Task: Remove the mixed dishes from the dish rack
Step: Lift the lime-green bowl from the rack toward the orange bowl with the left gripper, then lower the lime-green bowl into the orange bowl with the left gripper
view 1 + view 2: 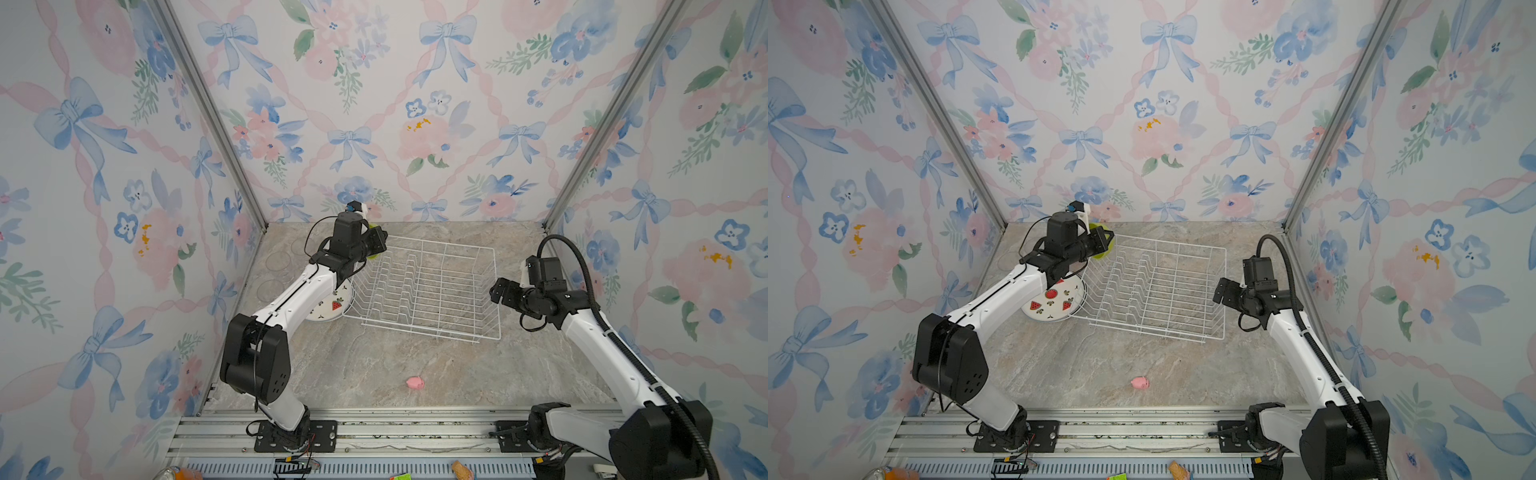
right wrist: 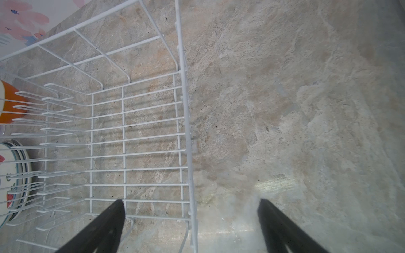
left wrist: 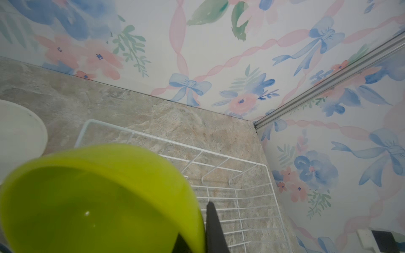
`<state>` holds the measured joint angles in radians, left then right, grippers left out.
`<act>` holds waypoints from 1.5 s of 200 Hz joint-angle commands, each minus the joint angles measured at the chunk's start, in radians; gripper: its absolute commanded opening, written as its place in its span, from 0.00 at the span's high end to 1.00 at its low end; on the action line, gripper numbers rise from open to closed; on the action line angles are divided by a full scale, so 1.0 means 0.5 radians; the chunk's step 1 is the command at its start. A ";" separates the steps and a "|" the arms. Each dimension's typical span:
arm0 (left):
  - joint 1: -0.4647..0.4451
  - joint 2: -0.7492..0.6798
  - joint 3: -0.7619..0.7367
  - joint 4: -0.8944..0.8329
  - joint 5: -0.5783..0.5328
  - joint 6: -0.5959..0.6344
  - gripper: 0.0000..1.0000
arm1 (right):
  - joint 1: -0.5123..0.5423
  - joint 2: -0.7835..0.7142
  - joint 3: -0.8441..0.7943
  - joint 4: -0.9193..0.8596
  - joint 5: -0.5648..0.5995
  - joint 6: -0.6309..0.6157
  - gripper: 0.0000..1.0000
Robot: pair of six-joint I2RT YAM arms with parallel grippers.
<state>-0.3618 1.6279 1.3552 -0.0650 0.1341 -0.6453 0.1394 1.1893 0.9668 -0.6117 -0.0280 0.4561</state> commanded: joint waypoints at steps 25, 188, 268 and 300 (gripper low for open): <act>0.124 0.021 0.216 -0.226 -0.241 0.226 1.00 | 0.016 -0.027 -0.010 -0.002 0.044 -0.029 0.03; 0.383 0.385 0.285 -0.256 -0.324 0.313 1.00 | 0.022 -0.281 -0.117 0.015 -0.006 0.028 0.03; 0.418 0.616 0.481 -0.258 -0.353 0.414 1.00 | 0.032 -0.437 -0.151 -0.070 0.056 0.078 0.03; 0.426 0.719 0.561 -0.258 -0.319 0.422 1.00 | 0.034 -0.526 -0.172 -0.143 0.112 0.072 0.03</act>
<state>-0.1574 1.9484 1.5883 -0.2111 -0.0261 -0.4667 0.1471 0.9615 0.9001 -0.6342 -0.0093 0.4843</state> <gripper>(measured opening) 0.064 0.967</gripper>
